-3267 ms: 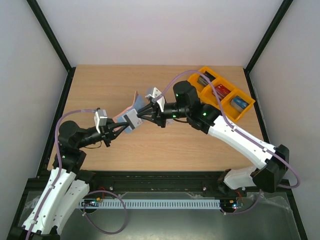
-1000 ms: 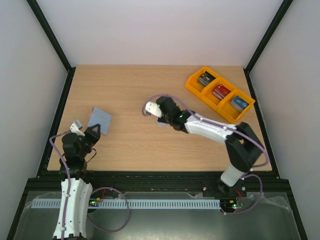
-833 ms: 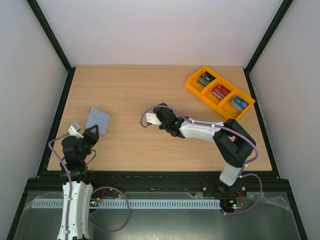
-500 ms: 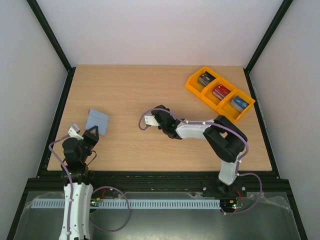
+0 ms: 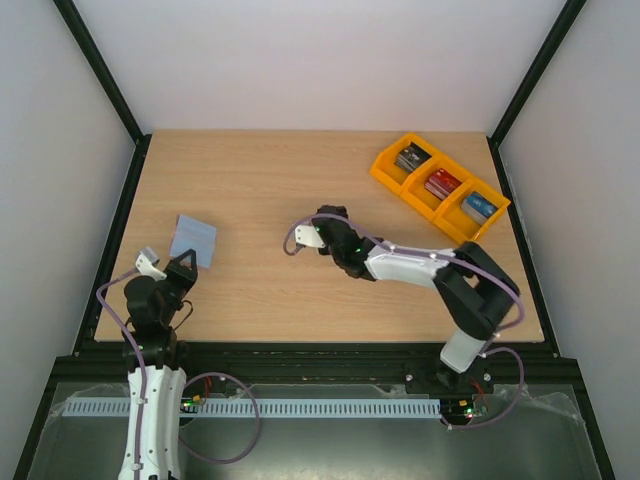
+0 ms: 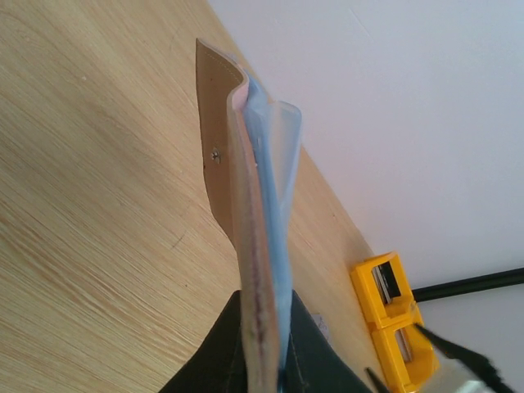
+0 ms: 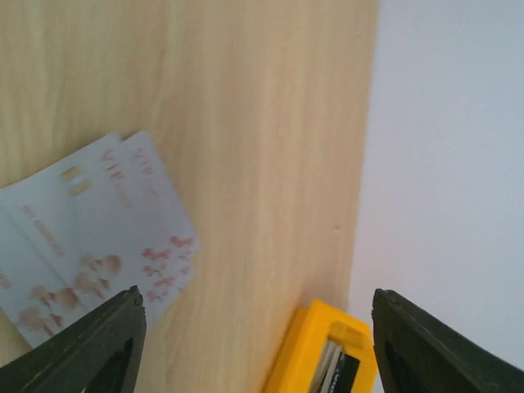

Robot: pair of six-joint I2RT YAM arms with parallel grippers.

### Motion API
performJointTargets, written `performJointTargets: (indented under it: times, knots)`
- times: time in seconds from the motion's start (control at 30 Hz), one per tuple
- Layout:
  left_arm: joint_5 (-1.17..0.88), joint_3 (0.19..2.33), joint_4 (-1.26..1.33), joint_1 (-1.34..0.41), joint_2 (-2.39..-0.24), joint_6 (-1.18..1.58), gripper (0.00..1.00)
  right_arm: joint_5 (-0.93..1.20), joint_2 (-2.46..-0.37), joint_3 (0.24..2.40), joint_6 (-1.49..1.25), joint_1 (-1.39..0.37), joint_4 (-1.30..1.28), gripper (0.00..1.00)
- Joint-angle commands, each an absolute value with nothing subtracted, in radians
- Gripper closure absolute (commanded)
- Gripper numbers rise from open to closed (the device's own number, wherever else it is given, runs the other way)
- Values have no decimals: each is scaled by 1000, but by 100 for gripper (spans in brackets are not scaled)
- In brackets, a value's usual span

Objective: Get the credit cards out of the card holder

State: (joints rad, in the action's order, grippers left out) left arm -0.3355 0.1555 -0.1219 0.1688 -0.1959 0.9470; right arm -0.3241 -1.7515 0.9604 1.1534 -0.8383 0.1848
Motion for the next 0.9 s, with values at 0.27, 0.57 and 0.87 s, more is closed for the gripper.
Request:
performJointTargets:
  times: [0.27,0.57,0.87]
  knots:
    - [-617,242,170,145,-253,791,98,285,-1307,985,474,-822,246,1]
    - [-1039,404,221,80,-324,408,98,779,-1370,1153,118,-808,239,1]
    - [-1151,462,131,54,-336,238,98,1009,-1411,1184,210,-807,94,1]
